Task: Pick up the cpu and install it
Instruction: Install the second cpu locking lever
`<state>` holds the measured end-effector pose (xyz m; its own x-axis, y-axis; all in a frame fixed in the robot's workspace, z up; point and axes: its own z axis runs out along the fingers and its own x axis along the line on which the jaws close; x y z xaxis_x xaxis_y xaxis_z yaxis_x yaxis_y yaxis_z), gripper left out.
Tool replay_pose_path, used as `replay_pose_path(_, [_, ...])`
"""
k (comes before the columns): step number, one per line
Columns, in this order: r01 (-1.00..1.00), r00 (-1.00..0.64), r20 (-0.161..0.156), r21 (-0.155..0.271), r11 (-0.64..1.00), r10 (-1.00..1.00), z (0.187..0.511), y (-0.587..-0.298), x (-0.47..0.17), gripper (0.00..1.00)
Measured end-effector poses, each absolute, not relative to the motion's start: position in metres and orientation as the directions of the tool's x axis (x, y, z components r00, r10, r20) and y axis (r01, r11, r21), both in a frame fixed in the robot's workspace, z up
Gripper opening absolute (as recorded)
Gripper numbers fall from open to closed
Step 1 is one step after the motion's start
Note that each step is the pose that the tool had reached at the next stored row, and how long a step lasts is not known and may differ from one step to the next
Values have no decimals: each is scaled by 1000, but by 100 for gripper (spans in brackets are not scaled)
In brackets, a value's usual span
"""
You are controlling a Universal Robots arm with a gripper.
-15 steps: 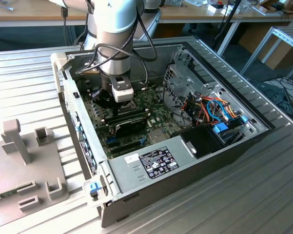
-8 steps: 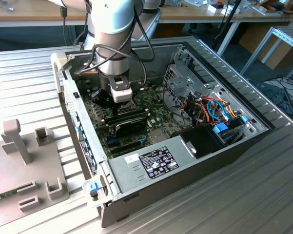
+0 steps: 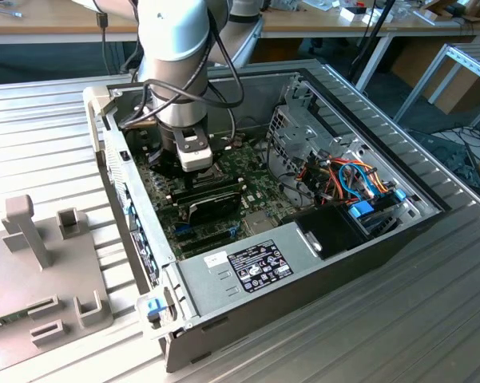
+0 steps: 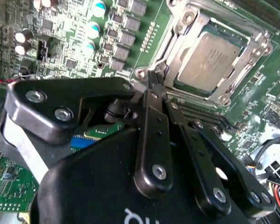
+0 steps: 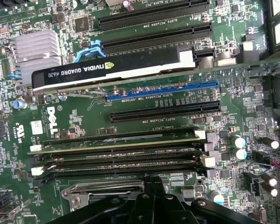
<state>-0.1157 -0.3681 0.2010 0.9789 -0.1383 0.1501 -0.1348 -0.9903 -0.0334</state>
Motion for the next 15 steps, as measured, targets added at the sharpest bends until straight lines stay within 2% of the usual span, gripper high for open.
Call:
replay_pose_path(8, [-135, 978, 153, -34, -990, -138, 211, -368, -117, 11])
replay_pose_path(15, [-133, 974, 182, -38, -990, -137, 208, -369, -121, 11])
